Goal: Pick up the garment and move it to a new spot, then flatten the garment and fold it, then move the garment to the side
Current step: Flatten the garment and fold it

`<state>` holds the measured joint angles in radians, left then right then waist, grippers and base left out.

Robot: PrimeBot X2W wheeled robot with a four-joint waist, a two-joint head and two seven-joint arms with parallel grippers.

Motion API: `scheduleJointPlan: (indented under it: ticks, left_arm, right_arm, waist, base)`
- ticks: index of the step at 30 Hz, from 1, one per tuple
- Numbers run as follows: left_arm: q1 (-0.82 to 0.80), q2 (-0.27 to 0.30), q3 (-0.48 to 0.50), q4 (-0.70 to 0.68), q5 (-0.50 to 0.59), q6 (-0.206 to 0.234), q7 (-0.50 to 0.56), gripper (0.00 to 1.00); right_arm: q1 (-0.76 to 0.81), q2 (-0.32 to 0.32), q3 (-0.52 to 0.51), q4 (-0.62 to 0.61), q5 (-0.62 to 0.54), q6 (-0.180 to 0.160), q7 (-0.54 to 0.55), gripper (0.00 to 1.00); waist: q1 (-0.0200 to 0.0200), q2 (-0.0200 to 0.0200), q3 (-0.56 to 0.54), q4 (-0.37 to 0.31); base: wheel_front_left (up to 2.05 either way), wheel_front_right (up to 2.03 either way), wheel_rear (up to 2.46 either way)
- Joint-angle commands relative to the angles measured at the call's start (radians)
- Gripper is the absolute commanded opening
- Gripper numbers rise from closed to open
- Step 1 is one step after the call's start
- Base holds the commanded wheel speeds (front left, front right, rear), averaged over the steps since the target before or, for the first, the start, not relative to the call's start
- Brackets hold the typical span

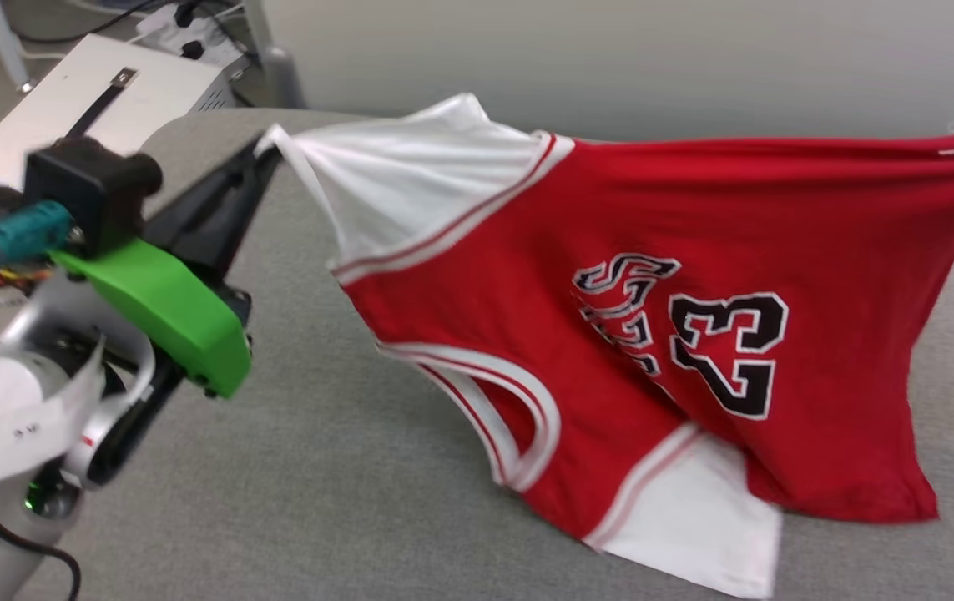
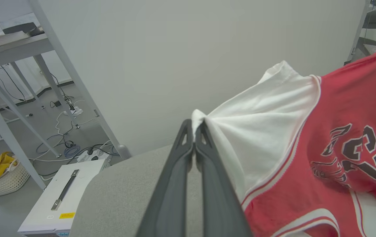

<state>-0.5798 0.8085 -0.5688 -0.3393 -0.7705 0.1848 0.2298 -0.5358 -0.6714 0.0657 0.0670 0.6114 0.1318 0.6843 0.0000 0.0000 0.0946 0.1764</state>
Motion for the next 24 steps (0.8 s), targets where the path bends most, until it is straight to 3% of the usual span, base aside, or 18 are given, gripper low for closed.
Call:
scheduleJointPlan:
  ticks: [1,14,20,24]
  left_arm:
    - [-0.034,0.016,0.022,0.002,0.018,0.004,0.001,0.0]
    - [-0.222,0.078,0.099,0.013,0.062,-0.01,0.04,0.0]
    - [-0.348,0.083,0.123,0.027,0.102,-0.018,0.053,0.0]
    - [-0.457,0.072,0.129,0.078,0.114,-0.052,0.064,0.0]
  right_arm:
    - [-0.004,-0.012,-0.001,-0.015,0.009,-0.001,-0.013,0.0]
    - [-0.036,-0.011,-0.013,-0.18,-0.014,-0.001,-0.114,0.0]
    - [-0.094,-0.009,-0.057,-0.23,-0.04,-0.001,-0.154,0.0]
    - [-0.159,-0.01,-0.072,-0.231,-0.06,-0.001,-0.186,0.0]
  waist:
    - [0.0,0.0,-0.049,-0.062]
    - [0.0,0.0,-0.042,-0.169]
    - [0.0,0.0,0.045,-0.198]
    - [0.0,0.0,0.128,-0.208]
  base:
    - [0.0,0.0,0.0]
    - [0.0,0.0,0.0]
    - [0.0,0.0,0.0]
    - [0.0,0.0,0.0]
